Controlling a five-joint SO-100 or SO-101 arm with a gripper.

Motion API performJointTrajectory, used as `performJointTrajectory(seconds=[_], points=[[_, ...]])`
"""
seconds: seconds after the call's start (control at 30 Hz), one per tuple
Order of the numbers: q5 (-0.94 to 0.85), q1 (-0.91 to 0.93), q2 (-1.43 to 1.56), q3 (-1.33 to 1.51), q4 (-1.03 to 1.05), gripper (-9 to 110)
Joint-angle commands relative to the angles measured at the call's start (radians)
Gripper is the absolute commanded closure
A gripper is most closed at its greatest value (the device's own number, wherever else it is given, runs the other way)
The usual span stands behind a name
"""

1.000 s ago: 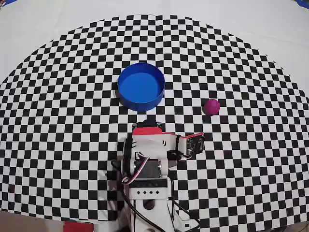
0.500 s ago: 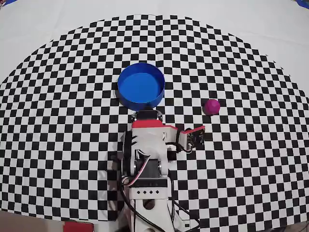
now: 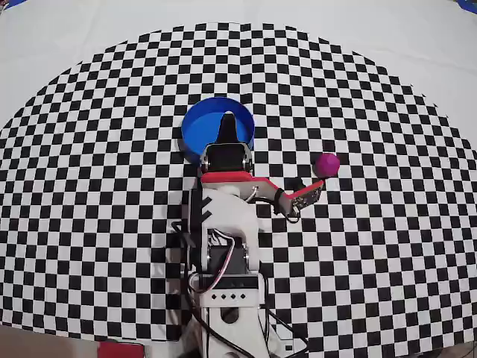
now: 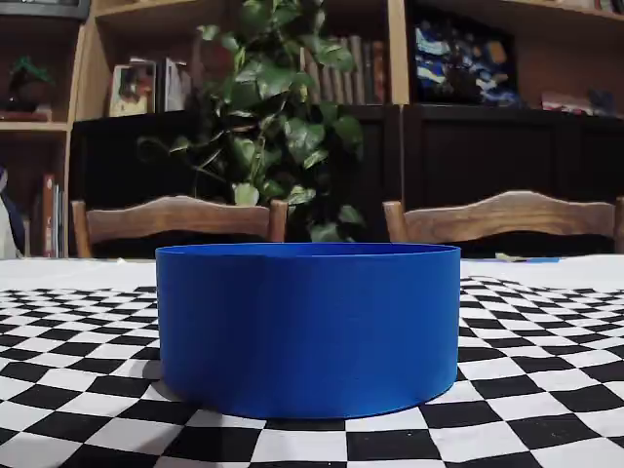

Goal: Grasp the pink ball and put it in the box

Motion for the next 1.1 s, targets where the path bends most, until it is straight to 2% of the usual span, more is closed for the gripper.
performJointTrajectory(seconds=[0.0,0.2,0.5,0.7,0.77,0.97,1.07], points=[[-0.083,0.002,0.017,-0.002,-0.021,101],[-0.408,-0.003,0.017,0.017,-0.002,101],[-1.048,0.003,0.017,0.017,0.058,101],[-1.373,0.003,0.017,0.017,0.052,101],[-1.433,0.003,0.017,0.017,0.048,101],[-1.442,-0.003,0.017,0.017,0.057,100],[-1.442,0.003,0.017,0.017,0.054,86]])
